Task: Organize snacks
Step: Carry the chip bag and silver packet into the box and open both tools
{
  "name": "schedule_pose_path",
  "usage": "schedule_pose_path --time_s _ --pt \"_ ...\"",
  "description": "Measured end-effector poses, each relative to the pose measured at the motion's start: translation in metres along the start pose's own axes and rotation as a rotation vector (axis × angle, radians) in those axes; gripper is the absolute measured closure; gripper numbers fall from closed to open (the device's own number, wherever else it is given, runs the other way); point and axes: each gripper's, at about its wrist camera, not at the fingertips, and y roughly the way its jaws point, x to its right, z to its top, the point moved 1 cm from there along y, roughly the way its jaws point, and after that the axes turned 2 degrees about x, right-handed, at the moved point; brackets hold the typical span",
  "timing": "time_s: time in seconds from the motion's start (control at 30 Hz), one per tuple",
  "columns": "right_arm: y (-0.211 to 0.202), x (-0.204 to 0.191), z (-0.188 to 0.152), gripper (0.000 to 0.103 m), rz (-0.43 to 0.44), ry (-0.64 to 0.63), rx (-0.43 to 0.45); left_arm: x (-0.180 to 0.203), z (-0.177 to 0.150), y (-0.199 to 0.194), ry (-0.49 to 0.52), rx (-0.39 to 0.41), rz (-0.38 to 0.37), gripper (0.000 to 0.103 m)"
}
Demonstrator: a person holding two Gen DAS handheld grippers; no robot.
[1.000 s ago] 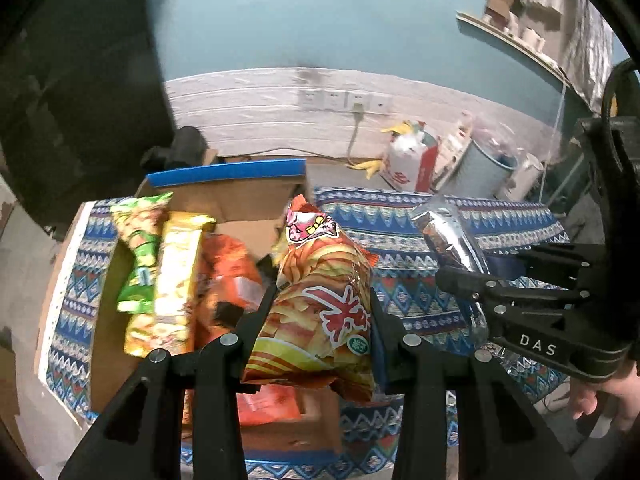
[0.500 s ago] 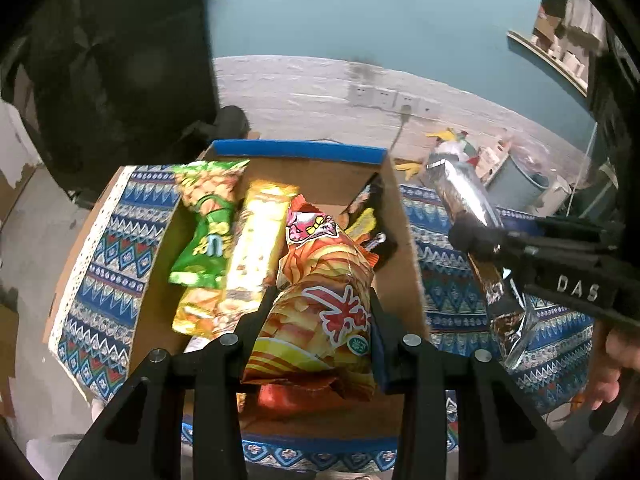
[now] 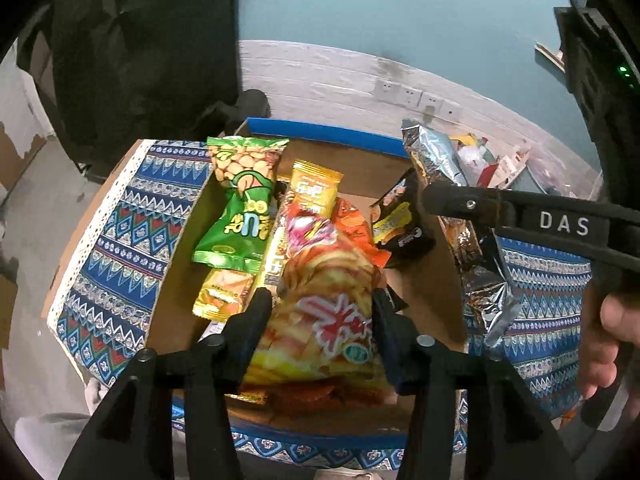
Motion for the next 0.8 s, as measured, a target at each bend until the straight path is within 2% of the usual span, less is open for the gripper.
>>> schedule_pose_path --time_s 0.07,0.13,0.2,0.33,0.47,0.67,0.8 --pt "0.005 0.0 0.0 0.077 0.013 0.012 -0.008 0.0 0.0 0.0 0.006 0.002 0.016 0.042" --pt "0.01 0.0 0.0 0.077 0.027 0.022 -0.016 0.0 0.0 0.0 0.008 0.006 0.032 0.03" --pt "0.014 0.001 0.001 0.074 0.037 0.032 -0.023 0.0 0.0 -0.001 0.004 0.016 0.042 0.027" --pt "0.018 0.002 0.0 0.072 0.041 0.048 -0.033 0.002 0.002 -0.003 0.002 0.02 0.052 0.026" --pt "0.01 0.003 -0.002 0.058 0.031 0.05 -0.024 0.005 0.004 -0.01 0.011 0.039 0.068 0.026" --pt "-0.025 0.001 -0.004 0.04 -0.029 0.005 0.047 0.012 0.01 -0.03 0.014 0.088 0.077 0.022" --pt "-0.056 0.003 -0.005 0.029 -0.074 -0.029 0.113 0.018 0.013 -0.046 0.008 0.113 0.083 0.014"
